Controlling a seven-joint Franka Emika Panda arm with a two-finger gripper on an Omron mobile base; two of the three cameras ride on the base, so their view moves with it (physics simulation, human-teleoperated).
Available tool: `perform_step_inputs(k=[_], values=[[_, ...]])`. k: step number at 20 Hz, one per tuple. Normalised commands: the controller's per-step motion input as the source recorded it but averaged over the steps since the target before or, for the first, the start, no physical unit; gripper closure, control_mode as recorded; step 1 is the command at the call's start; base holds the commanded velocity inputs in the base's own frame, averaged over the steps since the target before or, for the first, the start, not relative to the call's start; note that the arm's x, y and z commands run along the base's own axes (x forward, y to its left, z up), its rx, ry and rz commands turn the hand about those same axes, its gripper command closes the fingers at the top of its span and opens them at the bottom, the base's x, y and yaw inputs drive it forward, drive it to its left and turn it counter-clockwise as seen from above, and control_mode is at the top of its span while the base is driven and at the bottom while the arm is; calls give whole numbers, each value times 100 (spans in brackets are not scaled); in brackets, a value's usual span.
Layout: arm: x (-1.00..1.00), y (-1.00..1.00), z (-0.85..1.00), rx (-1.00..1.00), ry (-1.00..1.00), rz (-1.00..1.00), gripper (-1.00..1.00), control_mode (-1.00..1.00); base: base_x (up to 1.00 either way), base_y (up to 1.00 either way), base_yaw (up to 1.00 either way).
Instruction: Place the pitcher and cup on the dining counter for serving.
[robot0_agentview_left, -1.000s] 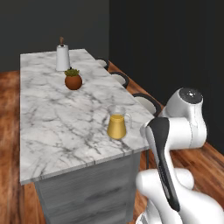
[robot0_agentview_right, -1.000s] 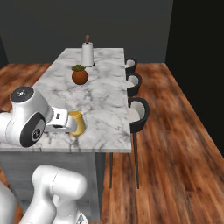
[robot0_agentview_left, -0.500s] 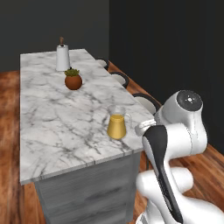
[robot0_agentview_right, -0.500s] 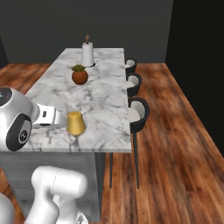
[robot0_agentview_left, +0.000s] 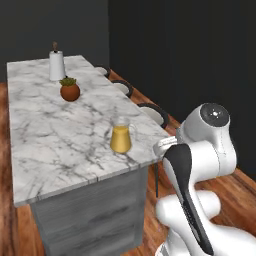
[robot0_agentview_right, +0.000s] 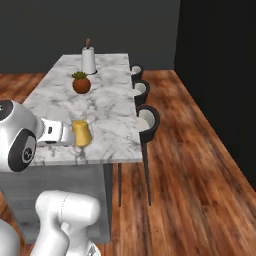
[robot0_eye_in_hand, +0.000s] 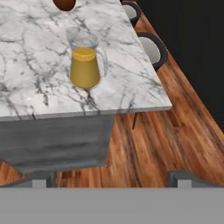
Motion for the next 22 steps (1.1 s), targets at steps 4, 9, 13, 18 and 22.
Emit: perform_step_inputs(k=[4,9,13,18,22], values=[[0,0,0,0,0,0,-100,100,-99,0,-59],[0,0,0,0,0,0,-100,100,-97,6,-77],[0,0,0,0,0,0,-100,100,-89,21,-83],[0,0,0,0,0,0,-100,100,-85,24,-83],[0,0,0,0,0,0,-100,100,-87,26,-82]])
